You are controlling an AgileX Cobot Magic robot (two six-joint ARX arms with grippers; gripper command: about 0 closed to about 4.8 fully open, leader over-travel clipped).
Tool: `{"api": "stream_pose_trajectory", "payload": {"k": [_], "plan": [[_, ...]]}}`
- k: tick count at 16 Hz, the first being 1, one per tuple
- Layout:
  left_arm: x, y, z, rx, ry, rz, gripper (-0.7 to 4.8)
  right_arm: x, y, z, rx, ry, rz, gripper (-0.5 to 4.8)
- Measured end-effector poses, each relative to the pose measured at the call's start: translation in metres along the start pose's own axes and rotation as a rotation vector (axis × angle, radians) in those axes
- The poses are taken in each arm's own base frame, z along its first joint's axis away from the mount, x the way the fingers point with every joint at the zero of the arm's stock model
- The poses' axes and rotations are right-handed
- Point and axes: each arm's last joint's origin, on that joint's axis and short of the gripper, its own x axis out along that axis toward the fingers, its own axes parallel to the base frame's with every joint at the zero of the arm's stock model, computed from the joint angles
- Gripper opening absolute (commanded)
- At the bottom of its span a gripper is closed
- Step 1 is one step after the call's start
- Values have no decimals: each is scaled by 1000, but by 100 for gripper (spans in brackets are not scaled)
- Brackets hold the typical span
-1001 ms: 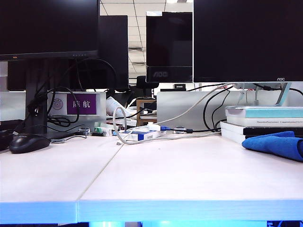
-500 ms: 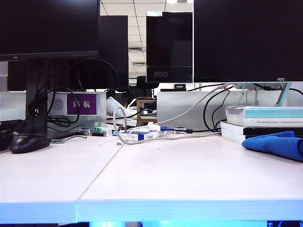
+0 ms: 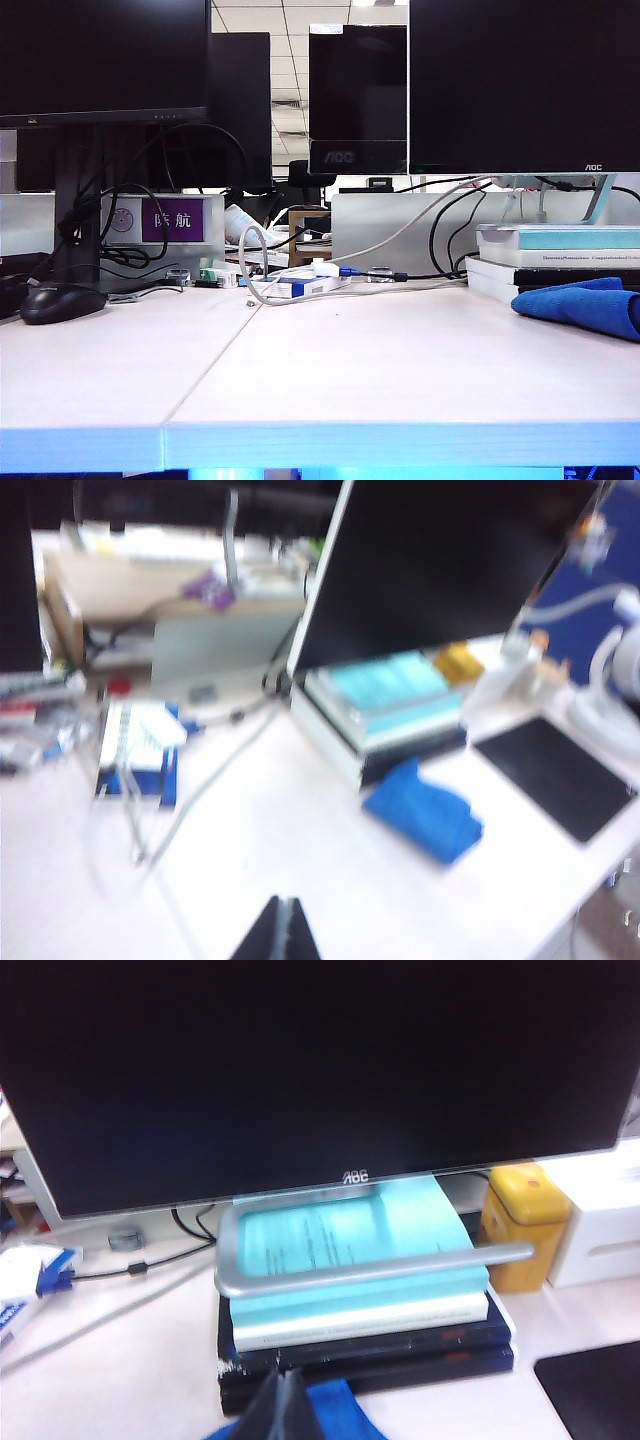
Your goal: Wipe the table from right to left using the rag.
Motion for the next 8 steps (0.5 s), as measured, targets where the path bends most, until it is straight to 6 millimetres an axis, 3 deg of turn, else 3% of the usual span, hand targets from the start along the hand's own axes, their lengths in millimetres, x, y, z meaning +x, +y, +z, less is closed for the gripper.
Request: {"api": "stream_pose_trajectory", "payload": {"k": [3,6,8], "plan": [[-11,-13,11,82,7,-22,-5,35,11,32,-28,142,-1,-1],[-13,-14,16,100,11,16,-5,80,24,36,-63,384,74,-2],[-9,-11,12,140,57,18,-5,103,28,26,-113,548,80,-1]]}}
